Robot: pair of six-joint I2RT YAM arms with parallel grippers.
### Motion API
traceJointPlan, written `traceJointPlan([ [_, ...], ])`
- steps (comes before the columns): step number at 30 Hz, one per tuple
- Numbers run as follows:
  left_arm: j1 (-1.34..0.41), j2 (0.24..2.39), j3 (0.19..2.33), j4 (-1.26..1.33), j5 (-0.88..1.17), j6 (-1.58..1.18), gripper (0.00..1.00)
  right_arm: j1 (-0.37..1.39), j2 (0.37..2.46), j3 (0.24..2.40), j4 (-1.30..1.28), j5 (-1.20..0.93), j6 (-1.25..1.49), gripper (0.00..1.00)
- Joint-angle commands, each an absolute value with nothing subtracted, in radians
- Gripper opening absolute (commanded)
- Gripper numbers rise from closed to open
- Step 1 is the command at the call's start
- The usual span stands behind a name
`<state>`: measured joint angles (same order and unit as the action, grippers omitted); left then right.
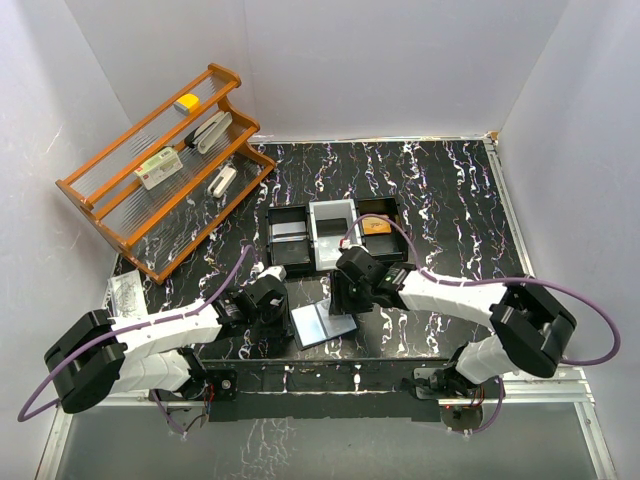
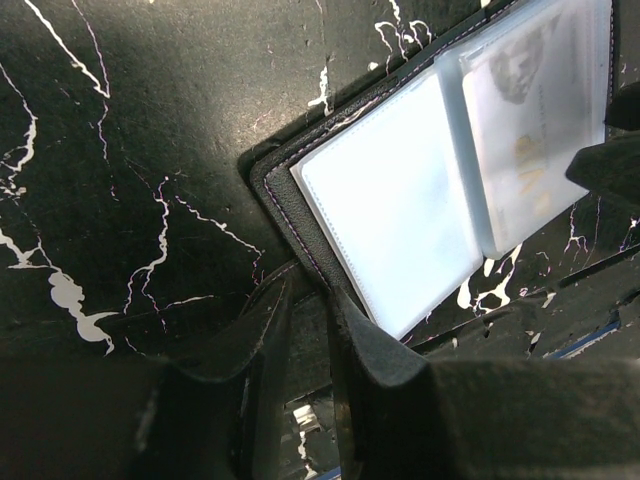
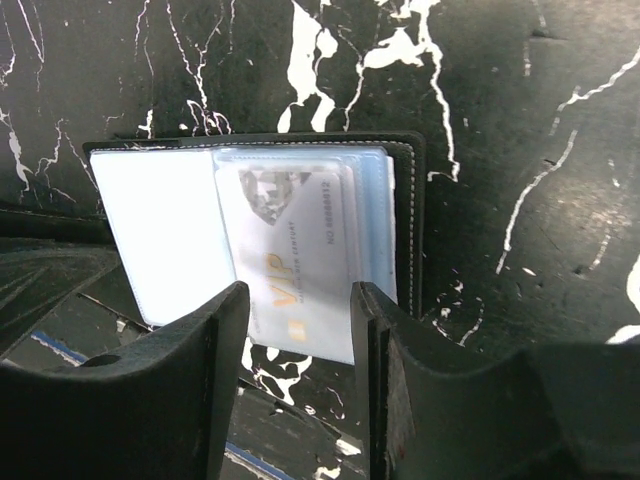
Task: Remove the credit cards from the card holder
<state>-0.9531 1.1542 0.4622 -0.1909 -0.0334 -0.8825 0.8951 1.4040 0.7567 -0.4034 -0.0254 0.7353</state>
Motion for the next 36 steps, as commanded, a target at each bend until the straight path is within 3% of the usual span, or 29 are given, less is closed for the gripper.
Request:
traceJointPlan([
  [1,-0.96,1.151,0.479,-0.194,-0.032,-0.874,0.2,0.9,1.439,0.761,-0.309,-0.075,0.733,0.42],
  [11,-0.959,1.171,0.48,-0.184,-0.023,-0.87,0.2,0.901,1.442,0.744,-0.297,-0.09,0.735,0.31],
  [17,-0.959,1.175,0.486,-0.184,-0.024,-0.866,0.2,0.902,1.442,0.745,-0.294,-0.113,0.735,0.34],
  [24,-0.959,1.158,0.496,-0.206,-0.035,-0.859,0.2,0.9,1.365,0.797,-0.372,0.027,0.676,0.44],
  [36,-0.96,1.156,0.494,-0.197,-0.027,-0.86,0.19,0.902,1.447,0.77,-0.323,-0.065,0.686,0.4],
])
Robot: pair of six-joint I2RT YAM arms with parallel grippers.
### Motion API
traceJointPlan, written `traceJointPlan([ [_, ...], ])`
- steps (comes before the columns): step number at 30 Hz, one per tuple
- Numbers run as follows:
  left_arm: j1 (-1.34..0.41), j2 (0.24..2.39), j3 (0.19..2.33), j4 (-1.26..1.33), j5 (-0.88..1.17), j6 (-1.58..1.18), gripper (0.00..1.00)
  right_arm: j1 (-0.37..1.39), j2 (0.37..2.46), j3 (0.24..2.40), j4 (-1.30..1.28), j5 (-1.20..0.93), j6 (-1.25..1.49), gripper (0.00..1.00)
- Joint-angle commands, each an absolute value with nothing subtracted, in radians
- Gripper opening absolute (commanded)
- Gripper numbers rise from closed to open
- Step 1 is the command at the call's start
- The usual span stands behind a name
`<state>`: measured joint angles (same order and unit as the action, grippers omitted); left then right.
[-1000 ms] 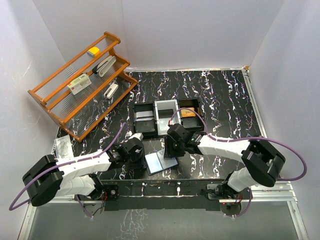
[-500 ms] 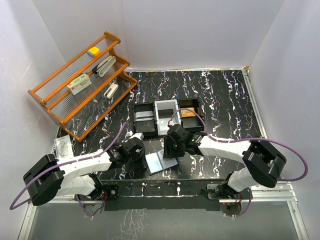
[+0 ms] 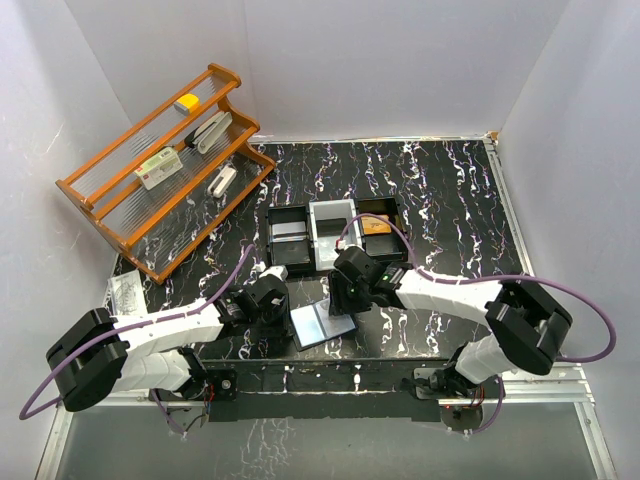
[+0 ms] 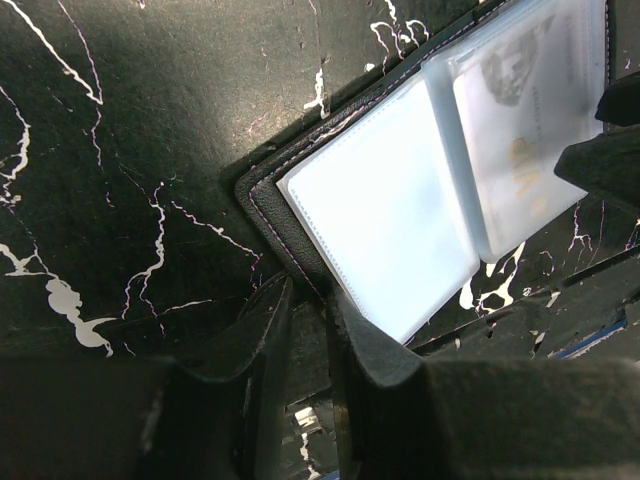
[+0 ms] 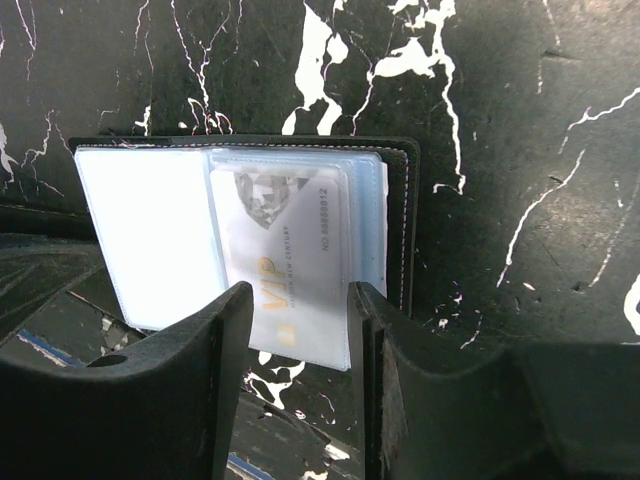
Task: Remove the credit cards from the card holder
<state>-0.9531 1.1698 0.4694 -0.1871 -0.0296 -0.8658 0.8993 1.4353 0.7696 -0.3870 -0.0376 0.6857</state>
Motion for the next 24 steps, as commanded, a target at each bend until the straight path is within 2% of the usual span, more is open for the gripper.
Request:
traceJointPlan([
  [1,-0.96,1.159,0.493,-0.196,-0.025,-0.859,0.19,0.902,1.454,0.769,-0.322,-0.067,0.688,0.4],
  [7,-0.959,1.175,0.495,-0.193,-0.021,-0.855,0.19,0.902,1.471,0.764,-0.306,-0.085,0.69,0.34],
  [11,-0.959,1.185,0.499,-0.187,-0.019,-0.851,0.18,0.902,1.472,0.762,-0.304,-0.099,0.689,0.33],
  [18,-0.96,1.193,0.499,-0.182,-0.017,-0.85,0.18,0.902,1.507,0.769,-0.348,-0.036,0.713,0.4],
  [24,-0.96,1.182,0.496,-0.191,-0.023,-0.851,0.18,0.903,1.501,0.779,-0.38,-0.007,0.697,0.43],
])
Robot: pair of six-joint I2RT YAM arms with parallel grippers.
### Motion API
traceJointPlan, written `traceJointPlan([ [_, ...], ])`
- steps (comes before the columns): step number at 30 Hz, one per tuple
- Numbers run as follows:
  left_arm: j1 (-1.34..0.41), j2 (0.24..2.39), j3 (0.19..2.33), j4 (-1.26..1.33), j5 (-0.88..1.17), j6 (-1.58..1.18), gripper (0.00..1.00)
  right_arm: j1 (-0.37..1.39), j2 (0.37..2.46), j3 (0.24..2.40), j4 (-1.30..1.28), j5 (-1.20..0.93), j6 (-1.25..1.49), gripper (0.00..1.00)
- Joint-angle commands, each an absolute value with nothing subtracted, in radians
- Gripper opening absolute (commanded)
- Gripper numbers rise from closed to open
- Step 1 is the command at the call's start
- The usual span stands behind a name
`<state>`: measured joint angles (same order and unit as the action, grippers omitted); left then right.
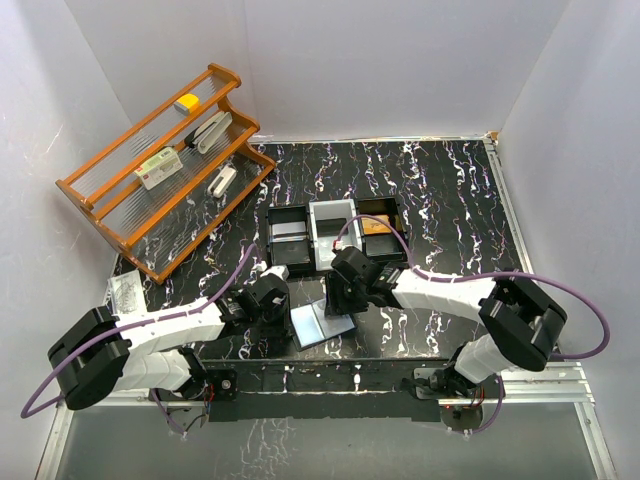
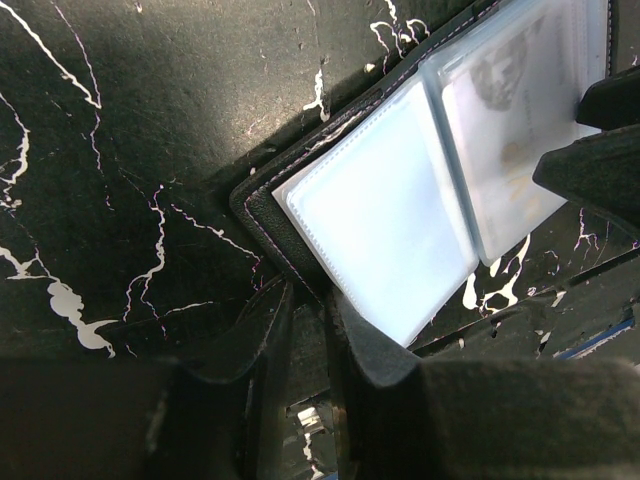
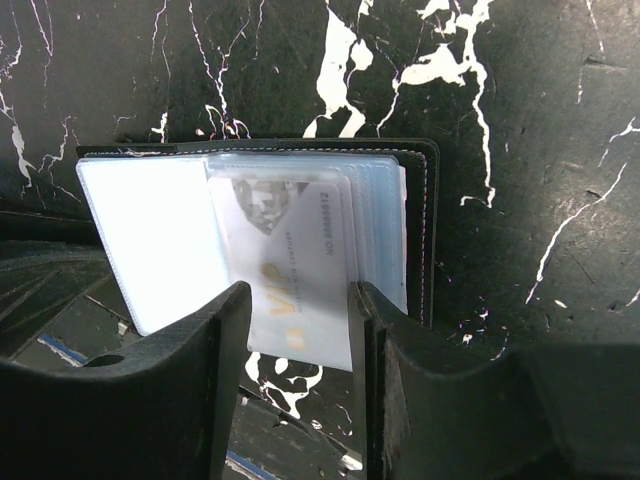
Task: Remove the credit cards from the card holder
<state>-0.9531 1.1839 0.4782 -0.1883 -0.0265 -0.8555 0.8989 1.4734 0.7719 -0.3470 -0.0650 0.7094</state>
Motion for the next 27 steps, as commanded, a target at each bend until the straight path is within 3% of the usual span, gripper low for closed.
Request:
traceJointPlan([
  [1,-0.959,1.181,0.497,-0.193,-0.024,-0.85,0.18,0.902,1.505,0.779,-0.378,-0.017,0.693,0.43],
  [27,-0.959,1.166,0.493,-0.196,-0.031,-0.851,0.17,0.937,1.458,0.803,-0.27,-0.18,0.704,0.38],
])
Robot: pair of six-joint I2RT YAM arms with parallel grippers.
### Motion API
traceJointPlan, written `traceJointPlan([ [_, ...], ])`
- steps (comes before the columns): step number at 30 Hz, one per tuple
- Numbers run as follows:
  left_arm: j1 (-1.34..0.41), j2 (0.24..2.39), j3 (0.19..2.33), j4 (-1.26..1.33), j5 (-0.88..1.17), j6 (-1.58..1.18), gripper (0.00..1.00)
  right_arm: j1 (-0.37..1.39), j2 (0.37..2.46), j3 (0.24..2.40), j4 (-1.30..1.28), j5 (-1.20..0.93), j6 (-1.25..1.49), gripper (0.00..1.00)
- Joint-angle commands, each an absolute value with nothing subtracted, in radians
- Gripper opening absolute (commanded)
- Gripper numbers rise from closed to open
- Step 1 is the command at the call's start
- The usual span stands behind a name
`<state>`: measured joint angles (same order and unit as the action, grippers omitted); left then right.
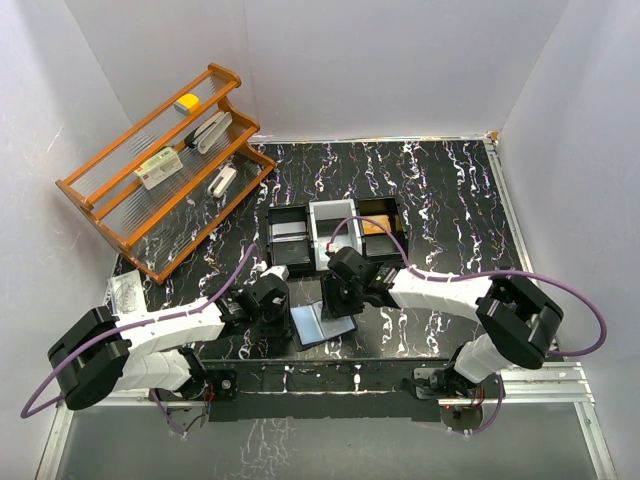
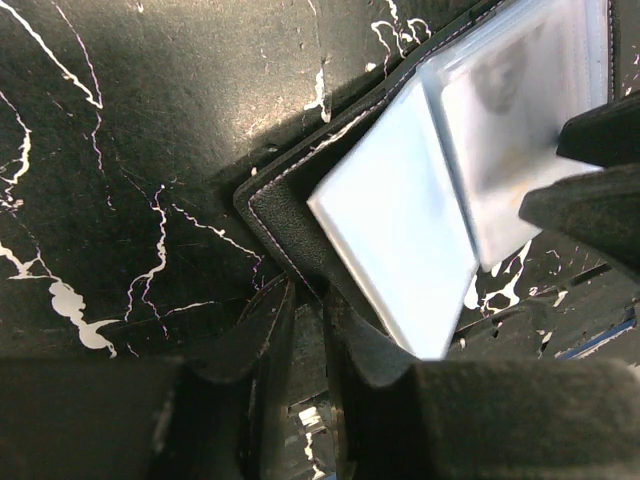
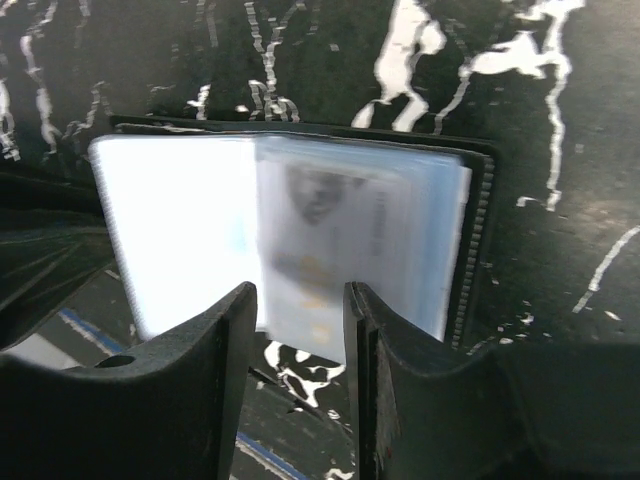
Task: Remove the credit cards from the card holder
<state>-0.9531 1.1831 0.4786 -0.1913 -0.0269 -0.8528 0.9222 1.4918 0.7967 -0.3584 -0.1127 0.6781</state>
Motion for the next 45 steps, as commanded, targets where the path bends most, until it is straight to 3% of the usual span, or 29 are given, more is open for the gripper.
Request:
traceJointPlan([
  [1,-0.959,1.166,0.493,-0.196,-0.031,-0.851,0.17,0.935,1.451,0.799,-0.263,-0.185,0.711,0.38],
  [8,-0.96,1.168,0.494,-0.197,-0.029,-0.85,0.16,0.936,1.427,0.788,-0.252,-0.198,0.732,0.37],
  [15,-0.96,1.163,0.497,-0.204,-0.029,-0.85,0.17,0.936,1.411,0.829,-0.403,0.029,0.708,0.44],
  [24,-0.96,1.172,0.502,-0.201,-0.03,-0.848,0.16,0.935,1.476,0.819,-0.399,0.004,0.704,0.44],
  [35,-0.959,1.18,0.5,-0.195,-0.025,-0.845,0.16,0.935,1.456,0.824,-0.402,0.003,0.701,0.31],
  [45,-0.959,1.181,0.497,-0.193,-0.025,-0.848,0.16,0.937,1.425,0.849,-0.443,-0.002,0.696,0.33],
])
